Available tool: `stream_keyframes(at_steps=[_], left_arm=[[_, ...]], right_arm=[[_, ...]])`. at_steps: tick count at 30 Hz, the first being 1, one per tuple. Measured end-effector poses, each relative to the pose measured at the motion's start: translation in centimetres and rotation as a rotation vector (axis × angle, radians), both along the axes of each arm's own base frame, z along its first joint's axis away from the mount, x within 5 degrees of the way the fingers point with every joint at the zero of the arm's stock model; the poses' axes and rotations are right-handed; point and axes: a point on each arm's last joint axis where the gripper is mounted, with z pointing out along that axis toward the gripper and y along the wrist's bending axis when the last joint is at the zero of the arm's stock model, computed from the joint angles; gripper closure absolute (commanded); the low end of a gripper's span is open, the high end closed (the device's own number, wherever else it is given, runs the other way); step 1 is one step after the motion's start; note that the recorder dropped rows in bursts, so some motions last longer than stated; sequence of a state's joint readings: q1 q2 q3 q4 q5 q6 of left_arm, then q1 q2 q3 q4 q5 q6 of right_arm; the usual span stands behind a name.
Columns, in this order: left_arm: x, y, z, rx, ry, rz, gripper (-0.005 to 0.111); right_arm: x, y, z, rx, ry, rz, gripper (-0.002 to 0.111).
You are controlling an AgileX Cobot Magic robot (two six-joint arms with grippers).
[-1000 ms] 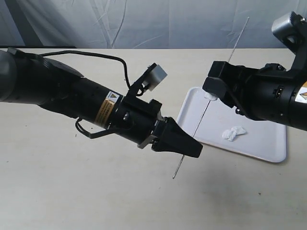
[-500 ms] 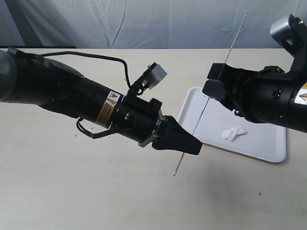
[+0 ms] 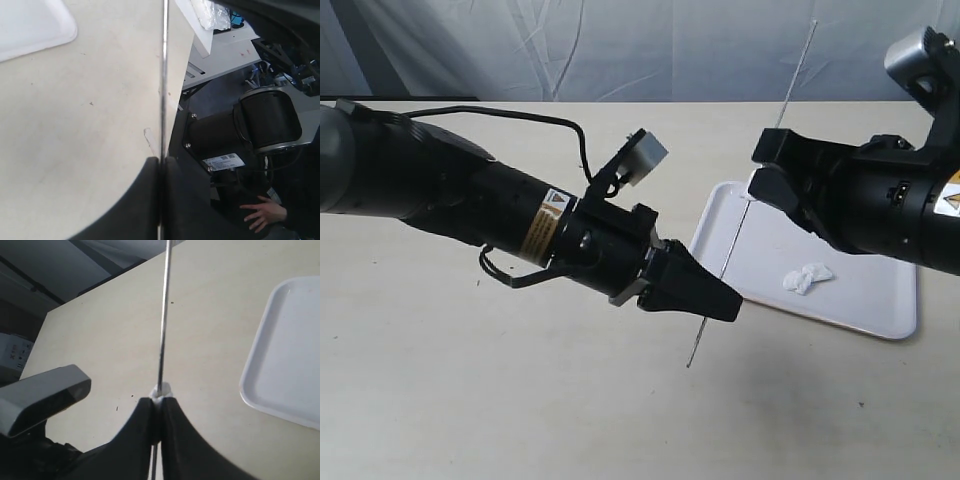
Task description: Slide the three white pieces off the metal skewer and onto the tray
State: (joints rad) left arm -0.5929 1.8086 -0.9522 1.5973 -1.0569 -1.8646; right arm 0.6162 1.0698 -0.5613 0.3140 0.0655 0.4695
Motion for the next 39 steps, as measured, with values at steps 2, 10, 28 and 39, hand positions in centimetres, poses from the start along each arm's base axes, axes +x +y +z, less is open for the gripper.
stream_keyframes(at_steps=[2,10,28,39], left_arm=[[0.0,0.0,0.0,0.0,0.0,0.0,0.107],[0.0,0.0,0.1,-0.007,0.0,-0.01,0.107],[-1.6,1.1,-2.1,0.126,0.017,-0.078,0.107],[0.1,1.2,-2.7,0.233,-0.04,0.075,0.107]], right_arm=[[0.0,0.0,0.0,0.002,-0.004,0.001,0.109],[0.1,0.1,0.3,0.02,-0.035,-0.008,0.109],[3.3,-5.4,1.0,0.045,-0.114,-0.309,0.109],[4.8,-8.6,-1.4,-0.044,0.029,-0.435,0.109]])
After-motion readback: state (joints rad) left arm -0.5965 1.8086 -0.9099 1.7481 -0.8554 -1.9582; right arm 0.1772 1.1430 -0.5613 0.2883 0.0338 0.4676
